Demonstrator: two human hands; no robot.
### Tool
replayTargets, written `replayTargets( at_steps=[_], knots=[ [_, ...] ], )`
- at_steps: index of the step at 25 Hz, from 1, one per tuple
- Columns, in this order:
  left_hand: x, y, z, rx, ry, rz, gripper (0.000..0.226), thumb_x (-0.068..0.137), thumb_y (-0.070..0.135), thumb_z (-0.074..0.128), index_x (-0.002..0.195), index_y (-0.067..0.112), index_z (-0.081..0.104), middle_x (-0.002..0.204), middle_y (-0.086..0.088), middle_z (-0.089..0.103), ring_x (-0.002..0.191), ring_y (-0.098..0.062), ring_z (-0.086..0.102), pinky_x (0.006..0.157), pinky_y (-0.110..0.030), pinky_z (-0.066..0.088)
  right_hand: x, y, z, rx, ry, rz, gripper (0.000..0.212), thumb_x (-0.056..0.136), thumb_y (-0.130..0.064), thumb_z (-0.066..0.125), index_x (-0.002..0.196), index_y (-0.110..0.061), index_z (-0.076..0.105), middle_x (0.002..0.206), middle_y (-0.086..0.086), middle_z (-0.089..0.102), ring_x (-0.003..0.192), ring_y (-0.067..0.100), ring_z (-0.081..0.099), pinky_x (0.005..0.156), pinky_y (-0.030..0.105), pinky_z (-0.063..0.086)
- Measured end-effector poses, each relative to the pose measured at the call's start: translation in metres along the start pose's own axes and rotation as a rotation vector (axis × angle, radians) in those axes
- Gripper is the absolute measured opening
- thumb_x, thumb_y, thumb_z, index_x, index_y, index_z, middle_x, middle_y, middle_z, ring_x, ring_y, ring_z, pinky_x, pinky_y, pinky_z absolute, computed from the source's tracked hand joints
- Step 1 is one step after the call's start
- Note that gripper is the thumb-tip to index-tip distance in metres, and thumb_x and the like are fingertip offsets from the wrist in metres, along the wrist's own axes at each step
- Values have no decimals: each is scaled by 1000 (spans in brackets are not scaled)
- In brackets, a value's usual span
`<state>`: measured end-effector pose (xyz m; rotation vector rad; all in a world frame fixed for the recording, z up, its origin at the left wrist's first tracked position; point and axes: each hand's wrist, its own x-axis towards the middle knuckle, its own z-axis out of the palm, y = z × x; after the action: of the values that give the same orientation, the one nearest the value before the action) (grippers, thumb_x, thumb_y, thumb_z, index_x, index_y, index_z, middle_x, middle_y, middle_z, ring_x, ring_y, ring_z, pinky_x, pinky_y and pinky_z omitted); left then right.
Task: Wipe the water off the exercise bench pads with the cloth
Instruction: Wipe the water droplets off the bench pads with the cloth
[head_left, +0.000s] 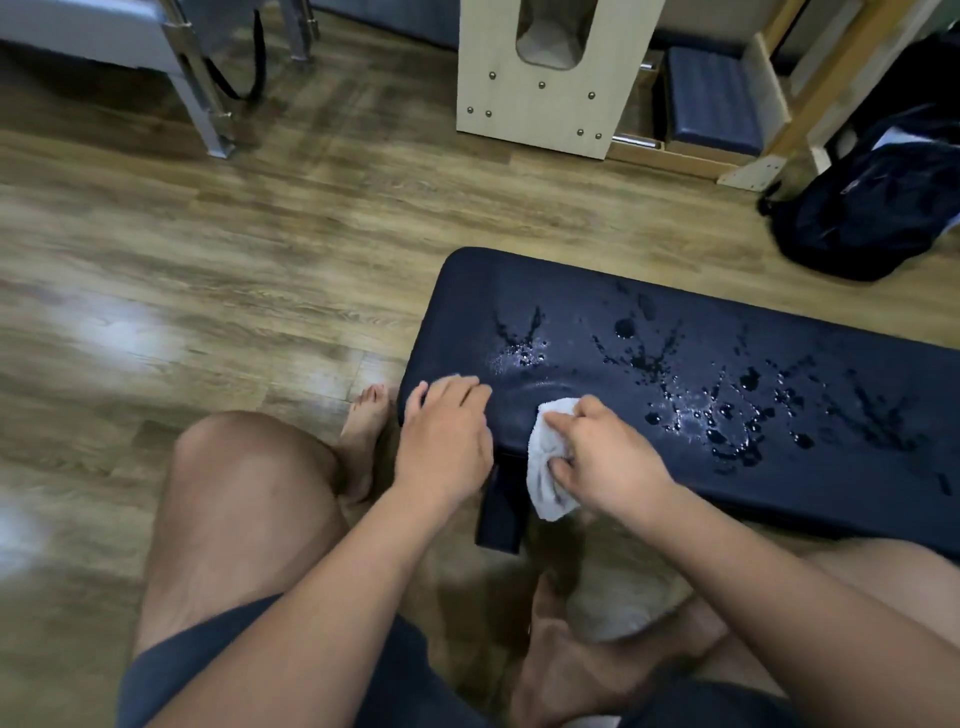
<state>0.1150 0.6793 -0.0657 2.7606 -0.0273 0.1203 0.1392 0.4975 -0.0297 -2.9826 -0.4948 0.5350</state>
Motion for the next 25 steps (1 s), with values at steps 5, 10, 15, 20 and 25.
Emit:
replayTargets(
  at_steps=[5,10,15,20,25],
  knots=[
    [72,-30,11,21,-1,-15,55,98,37,43,144,8,41,155,-9,34,149,-25,18,120,-52,10,39,13,-20,-55,41,-64,45,91,-31,48,135,-25,49,120,6,45,110,30,53,86,36,47],
    [78,-37,25,13,-1,-8,70,92,50,20,144,10,41,156,-7,33,149,-20,17,121,-47,5,132,36,-45,-116,98,8,45,92,-29,49,137,-25,49,126,12,46,115,35,53,93,42,48],
    [83,-35,23,39,-12,-30,70,89,51,20,145,13,41,156,-3,33,148,-19,17,121,-50,6,218,41,-56,12,190,173,51,84,-15,50,133,-27,53,132,17,49,118,38,51,96,40,47],
    [81,-34,25,23,4,-29,69,90,49,22,143,11,44,154,-5,37,147,-21,21,120,-51,9,151,21,-15,107,354,65,47,85,-18,44,130,-22,55,128,18,46,111,40,45,92,43,44],
    [80,-35,25,-16,46,-26,64,92,40,19,141,10,47,152,-6,41,146,-21,25,120,-49,12,33,-15,28,141,332,-211,57,74,-28,39,128,-17,55,105,12,51,85,33,53,75,40,53]
  ],
)
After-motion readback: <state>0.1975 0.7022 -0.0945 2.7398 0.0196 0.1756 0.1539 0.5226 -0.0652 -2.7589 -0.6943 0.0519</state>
